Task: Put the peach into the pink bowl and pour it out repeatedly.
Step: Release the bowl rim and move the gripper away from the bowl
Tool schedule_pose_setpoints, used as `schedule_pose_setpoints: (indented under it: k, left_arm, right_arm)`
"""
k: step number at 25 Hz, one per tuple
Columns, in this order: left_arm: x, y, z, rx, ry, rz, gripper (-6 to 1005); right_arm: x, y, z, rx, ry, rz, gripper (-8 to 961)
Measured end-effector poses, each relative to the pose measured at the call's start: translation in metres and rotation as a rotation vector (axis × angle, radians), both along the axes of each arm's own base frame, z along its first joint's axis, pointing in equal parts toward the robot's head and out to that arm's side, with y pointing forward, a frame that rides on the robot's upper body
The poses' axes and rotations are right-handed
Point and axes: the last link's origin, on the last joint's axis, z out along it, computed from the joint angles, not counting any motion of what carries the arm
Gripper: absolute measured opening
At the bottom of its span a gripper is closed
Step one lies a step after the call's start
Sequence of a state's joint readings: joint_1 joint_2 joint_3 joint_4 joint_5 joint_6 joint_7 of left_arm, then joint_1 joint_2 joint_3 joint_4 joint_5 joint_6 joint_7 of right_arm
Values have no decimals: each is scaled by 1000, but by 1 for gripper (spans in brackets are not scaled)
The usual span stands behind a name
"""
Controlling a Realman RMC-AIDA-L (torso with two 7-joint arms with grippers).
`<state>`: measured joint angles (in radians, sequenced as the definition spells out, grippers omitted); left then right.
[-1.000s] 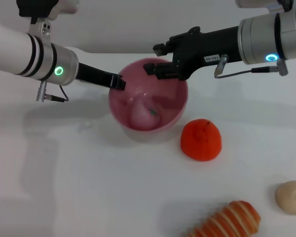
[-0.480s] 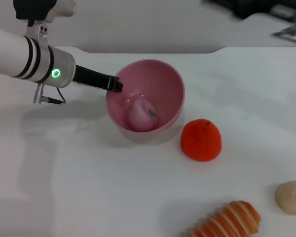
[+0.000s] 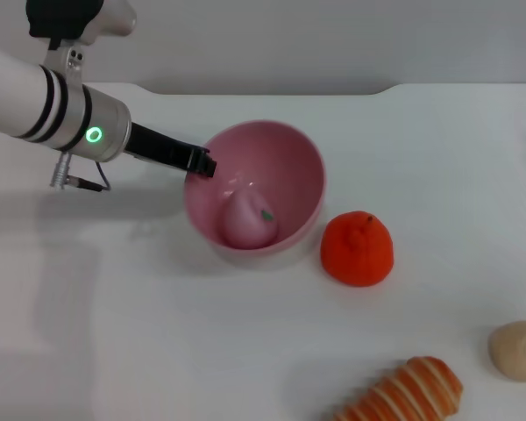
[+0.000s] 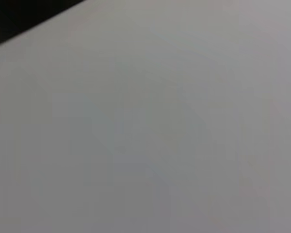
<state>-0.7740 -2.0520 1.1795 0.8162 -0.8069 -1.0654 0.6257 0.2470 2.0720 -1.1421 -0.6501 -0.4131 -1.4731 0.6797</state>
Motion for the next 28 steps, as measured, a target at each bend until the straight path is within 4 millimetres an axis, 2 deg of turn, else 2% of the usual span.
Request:
schedule_pose_setpoints:
  k: [2,5,6,12,18,28]
  left_arm:
    - [1,-4,7,-66,45,-4,56]
    - [0,-5,10,-72,65,1,56]
    - [-7,-7,15,-81,96,29,56]
    - [-17,-14,16,-119,140,63,56]
    - [-25,-18,14,-128,192,90,57]
    - [-26,-19,12,-136,206,82,57]
  right_arm:
    - [11,-4,-1,18,7,-35,505]
    - [19,-8,-3,35,-4,-65,505]
    - [21,-9,-4,40,-8,-73,505]
    - [33,-13,-5,52,-18,-123,505]
    - [34,-13,-4,57,-20,-129,505]
    - [34,-12,-7,50,-16,-130,504]
